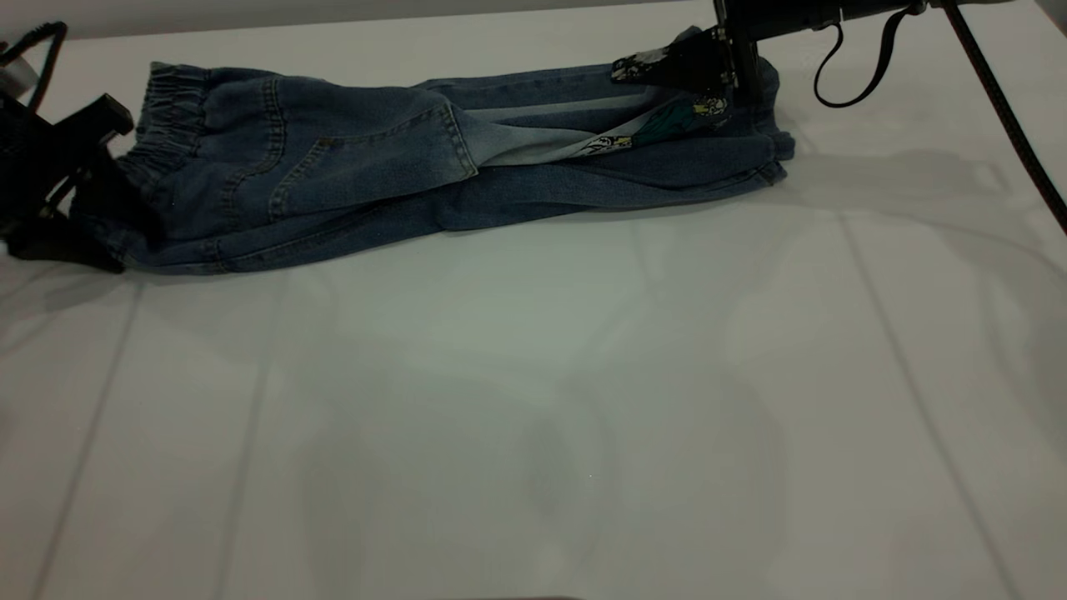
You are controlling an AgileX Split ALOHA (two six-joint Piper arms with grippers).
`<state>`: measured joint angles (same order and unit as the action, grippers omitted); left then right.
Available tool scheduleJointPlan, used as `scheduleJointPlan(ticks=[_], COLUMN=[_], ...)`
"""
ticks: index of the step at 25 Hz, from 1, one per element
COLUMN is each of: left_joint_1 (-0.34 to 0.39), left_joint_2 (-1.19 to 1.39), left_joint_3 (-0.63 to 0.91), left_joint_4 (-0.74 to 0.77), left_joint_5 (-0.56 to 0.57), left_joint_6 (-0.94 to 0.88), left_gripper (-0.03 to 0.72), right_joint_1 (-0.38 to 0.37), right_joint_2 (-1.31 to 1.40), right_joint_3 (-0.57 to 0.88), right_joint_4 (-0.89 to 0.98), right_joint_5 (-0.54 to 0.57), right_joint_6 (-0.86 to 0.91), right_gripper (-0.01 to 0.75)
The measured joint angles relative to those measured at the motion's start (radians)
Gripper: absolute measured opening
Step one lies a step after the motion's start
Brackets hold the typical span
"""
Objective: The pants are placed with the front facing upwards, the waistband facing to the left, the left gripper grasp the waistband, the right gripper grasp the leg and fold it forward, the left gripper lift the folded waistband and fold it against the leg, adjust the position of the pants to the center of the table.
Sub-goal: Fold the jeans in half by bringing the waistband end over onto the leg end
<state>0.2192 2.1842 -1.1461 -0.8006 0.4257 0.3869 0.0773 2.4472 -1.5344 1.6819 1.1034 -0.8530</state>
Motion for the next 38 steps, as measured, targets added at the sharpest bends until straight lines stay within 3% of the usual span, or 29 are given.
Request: scheduleJointPlan(ticks=[2, 4, 11, 16, 20, 24, 30, 38], left_joint_1=[0.000, -0.001, -0.004, -0.020, -0.031, -0.049, -0.123, -0.256], left_joint_2=[0.001, -0.003, -0.106, -0.249, -0.377, -0.471, -0.558, -0.583], left_joint_3=[0.000, 0.000, 0.000, 0.001, 0.001, 0.001, 0.002, 0.005], left_joint_4=[0.000, 0.000, 0.040, 0.078, 0.081, 0.092, 0.101, 0.106], left_joint_5=[-0.010, -0.017, 0.012, 0.058, 0.100, 0.160, 0.206, 0.205], left_joint_6=[0.002, 0.002, 0.012, 0.046, 0.077, 0.111, 0.130, 0.145], left_gripper=[0.090, 0.062, 0.059, 0.059, 0.059, 0.059, 0.059, 0.059], right_joint_1=[0.008, 0.019, 0.045, 0.080, 0.152, 0.257, 0.360, 0.411], right_joint_2=[0.000, 0.000, -0.043, -0.049, -0.049, -0.049, -0.029, 0.094], right_joint_3=[0.000, 0.000, -0.047, -0.117, -0.119, -0.119, -0.128, -0.201], right_joint_4=[-0.003, 0.000, 0.014, 0.023, -0.004, -0.048, -0.084, -0.122], right_joint_5=[0.012, 0.032, 0.047, -0.003, -0.073, -0.222, -0.446, -0.443], right_joint_6=[0.000, 0.000, -0.011, 0.009, 0.019, 0.028, 0.031, 0.057], right_gripper=[0.468, 0.464, 0.462, 0.462, 0.462, 0.461, 0.461, 0.461])
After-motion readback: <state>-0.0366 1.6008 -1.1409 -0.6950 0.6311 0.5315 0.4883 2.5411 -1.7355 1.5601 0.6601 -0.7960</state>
